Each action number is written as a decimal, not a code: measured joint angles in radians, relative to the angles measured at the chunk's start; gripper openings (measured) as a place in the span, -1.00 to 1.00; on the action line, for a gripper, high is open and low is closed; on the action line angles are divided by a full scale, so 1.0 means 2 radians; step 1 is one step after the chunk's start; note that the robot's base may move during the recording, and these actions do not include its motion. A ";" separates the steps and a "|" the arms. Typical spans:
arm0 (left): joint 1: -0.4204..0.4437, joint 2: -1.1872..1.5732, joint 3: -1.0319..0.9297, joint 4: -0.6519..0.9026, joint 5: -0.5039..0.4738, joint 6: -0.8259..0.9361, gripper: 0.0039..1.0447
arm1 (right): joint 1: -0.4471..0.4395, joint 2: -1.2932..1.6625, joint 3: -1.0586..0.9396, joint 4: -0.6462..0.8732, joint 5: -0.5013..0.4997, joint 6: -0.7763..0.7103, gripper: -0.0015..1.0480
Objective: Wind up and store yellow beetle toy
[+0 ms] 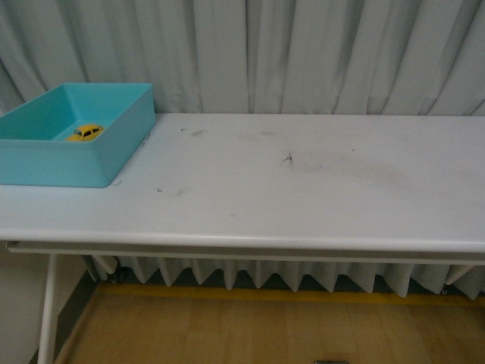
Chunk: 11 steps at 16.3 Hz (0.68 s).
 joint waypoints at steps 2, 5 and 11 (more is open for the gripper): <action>0.000 0.000 0.000 0.000 0.000 0.000 0.88 | 0.000 0.000 0.000 0.000 0.000 0.000 0.87; 0.000 0.000 0.000 0.000 0.000 0.000 0.88 | 0.000 0.000 0.000 0.000 0.000 0.000 0.87; 0.000 0.000 0.000 0.000 0.000 0.000 0.88 | 0.000 0.000 0.000 0.000 0.000 0.000 0.87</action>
